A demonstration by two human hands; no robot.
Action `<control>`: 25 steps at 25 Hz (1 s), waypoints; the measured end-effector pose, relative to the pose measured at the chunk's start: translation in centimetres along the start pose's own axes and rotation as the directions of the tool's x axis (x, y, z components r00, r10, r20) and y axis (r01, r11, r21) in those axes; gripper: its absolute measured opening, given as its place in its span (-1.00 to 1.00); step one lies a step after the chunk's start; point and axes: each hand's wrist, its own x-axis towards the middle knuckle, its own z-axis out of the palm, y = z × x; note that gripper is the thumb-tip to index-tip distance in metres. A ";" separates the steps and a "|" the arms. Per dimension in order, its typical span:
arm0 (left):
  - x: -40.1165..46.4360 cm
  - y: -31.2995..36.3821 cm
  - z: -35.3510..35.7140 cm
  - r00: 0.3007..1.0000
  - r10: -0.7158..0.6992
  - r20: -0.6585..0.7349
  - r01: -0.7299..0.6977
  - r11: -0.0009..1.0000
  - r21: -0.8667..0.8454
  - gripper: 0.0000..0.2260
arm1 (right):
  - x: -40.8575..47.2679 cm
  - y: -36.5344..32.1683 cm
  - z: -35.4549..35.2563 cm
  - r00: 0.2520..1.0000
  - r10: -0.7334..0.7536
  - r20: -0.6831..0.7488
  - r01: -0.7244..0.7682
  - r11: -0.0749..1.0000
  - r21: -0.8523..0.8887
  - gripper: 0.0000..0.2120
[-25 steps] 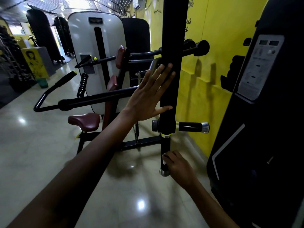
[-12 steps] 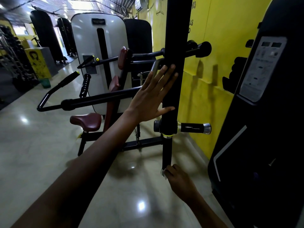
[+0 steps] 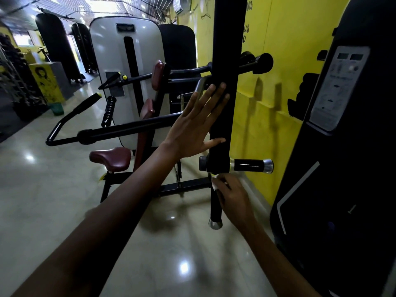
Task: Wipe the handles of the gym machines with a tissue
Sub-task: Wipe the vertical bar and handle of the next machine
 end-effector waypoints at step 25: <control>-0.6 0.3 0.0 1.000 0.002 0.023 -0.002 1.000 -0.007 -0.18 | -6.0 1.6 1.1 0.966 0.220 0.139 -0.241 0.957 0.164 -0.82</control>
